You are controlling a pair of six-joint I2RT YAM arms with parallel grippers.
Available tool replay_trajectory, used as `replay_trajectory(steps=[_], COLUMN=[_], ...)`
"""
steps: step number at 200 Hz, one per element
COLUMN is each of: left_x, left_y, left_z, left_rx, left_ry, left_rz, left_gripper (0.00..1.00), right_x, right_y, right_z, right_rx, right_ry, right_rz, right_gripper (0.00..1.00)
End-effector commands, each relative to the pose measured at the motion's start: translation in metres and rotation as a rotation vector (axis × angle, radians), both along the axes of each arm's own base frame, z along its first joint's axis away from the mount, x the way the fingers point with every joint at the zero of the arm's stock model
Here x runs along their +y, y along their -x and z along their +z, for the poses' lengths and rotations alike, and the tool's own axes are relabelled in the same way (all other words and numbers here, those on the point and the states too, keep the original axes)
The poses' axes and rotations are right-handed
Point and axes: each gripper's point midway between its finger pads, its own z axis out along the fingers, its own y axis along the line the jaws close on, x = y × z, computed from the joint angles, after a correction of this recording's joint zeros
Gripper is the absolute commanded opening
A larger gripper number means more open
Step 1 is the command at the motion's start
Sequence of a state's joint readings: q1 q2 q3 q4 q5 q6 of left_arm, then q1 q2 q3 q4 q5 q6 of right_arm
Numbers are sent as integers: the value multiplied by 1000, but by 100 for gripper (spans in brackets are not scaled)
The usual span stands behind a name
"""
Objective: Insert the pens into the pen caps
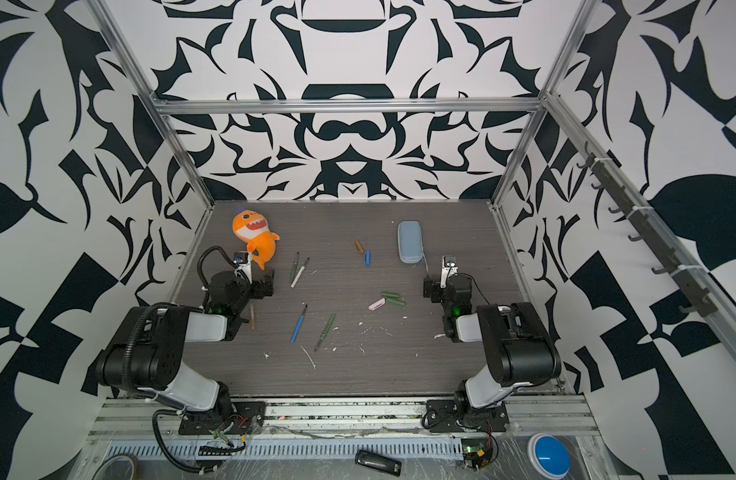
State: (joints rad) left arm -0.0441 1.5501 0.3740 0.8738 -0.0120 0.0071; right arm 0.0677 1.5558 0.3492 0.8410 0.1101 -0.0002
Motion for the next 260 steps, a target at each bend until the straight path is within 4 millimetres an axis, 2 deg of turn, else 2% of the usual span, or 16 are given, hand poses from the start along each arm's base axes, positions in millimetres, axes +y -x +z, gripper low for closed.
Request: replay_trajectory(steps=[1, 9, 19, 35, 49, 59, 78, 90, 104, 126, 144, 161, 174, 186, 232, 260], left_x=[11, 14, 14, 9, 8, 13, 21, 20, 2, -23, -40, -57, -72, -80, -92, -87], left_y=[-4, -3, -4, 2, 10, 20, 47, 59, 64, 54, 43, 32, 26, 22, 26, 39], left_z=[39, 49, 75, 138, 188, 222, 257, 277, 295, 306, 302, 297, 297, 286, 244, 255], left_rx=[-43, -6, -31, -130, -175, -181, -176, -246, -307, -244, -164, -95, -46, 11, 75, 35], left_ry=[0, 0, -4, 51, 176, 321, 493, 571, 608, 658, 718, 772, 751, 717, 670, 622], left_rz=[63, 80, 80, 60, 88, 157, 245, 230, 107, -23, -98, -152, -188, -166, -168, -174], left_gripper=[99, 99, 99, 99, 99, 99, 99, 99, 99, 99, 99, 99, 99, 99, 99, 99], right_x=[-3, -2, -1, 1, 1, -2, 2, 19, 31, 65, 97, 140, 170, 195, 277, 299], right_y=[-17, -20, -22, -18, -7, 1, 10, 13, 17, 26, 39, 57, 71, 86, 140, 157], right_z=[42, 58, 87, 138, 169, 179, 185, 188, 188, 179, 162, 141, 122, 107, 50, 26], right_rx=[-22, -1, -31, -75, -56, -37, -38, -10, 69, 184, 258, 355, 418, 462, 561, 545], right_ry=[6, 21, 48, 33, -124, -232, -412, -459, -460, -419, -277, -188, -120, -31, 338, 626], right_rz=[-42, -46, -76, -138, -208, -261, -273, -172, -119, -7, 43, 142, 203, 252, 459, 619], right_gripper=[100, 100, 100, 100, 100, 100, 100, 81, 65, 52, 51, 50, 48, 48, 62, 69])
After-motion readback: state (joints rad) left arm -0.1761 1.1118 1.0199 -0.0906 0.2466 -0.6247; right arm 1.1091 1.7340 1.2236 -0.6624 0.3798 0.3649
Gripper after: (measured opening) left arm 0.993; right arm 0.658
